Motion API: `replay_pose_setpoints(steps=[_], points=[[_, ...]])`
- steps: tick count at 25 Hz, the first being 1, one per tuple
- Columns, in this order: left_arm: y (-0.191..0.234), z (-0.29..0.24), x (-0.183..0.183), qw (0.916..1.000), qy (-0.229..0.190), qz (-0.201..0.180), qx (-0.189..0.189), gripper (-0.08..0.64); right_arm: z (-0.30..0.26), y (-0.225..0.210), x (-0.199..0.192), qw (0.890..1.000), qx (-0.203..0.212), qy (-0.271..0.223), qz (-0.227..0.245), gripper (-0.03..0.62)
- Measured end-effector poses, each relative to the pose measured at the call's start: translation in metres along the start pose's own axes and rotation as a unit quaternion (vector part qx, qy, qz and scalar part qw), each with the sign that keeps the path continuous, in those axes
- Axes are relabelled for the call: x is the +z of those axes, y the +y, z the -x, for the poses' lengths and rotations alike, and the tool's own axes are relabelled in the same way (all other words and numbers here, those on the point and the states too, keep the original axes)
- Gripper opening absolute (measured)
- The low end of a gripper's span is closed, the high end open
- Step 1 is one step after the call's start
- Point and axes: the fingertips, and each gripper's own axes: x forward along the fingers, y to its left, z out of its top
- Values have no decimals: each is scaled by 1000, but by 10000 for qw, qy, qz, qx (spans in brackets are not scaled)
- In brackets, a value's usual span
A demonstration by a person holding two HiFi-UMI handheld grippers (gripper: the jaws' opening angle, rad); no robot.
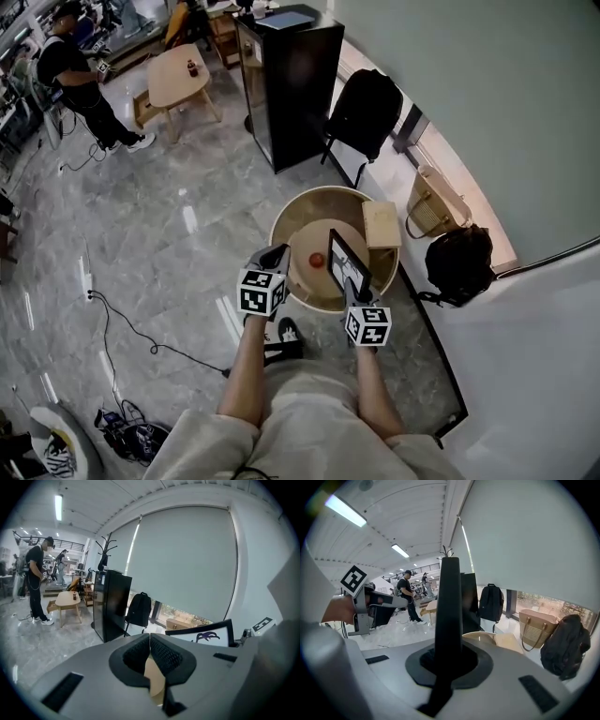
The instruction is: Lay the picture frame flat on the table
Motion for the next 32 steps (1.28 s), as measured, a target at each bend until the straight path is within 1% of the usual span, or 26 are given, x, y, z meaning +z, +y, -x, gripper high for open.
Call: replay_pose_setpoints(steps=[3,7,10,12,14,17,22,26,28,30,32], points=[[30,-11,10,10000,14,-39,35,21,-28,4,8,9999,-62,68,-54,40],[70,-24,7,9998,37,208,1,21,-51,6,-4,9990,-60,354,-280,40],[96,-40,-16,9991,307,275,-34,21,-66,-2,-29,9967,-72,778,-223,40],[104,-50,-42,9980,538,309,-141,21,-74,-11,-52,9937,-70,1106,-180,40],[104,-62,-72,9959,813,260,-314,21,-84,-22,-73,9902,-74,1355,-331,40],[100,-84,-114,9921,1152,157,-478,21,-105,-43,-98,9848,-51,1505,-859,40],[94,-119,-175,9828,1699,-45,-716,21,-149,-68,-140,9704,39,1594,-1817,40],[93,-144,-214,9763,1936,25,-966,21,-185,-75,-168,9573,35,1609,-2401,40],[89,-161,-232,9724,2051,-28,-1116,21,-206,-78,-180,9514,119,1603,-2627,40],[85,-177,-250,9676,2196,-125,-1238,21,-225,-78,-190,9401,316,1490,-3049,40],[83,-194,-265,9637,2316,-163,-1319,21,-245,-80,-199,9224,488,1247,-3623,40]])
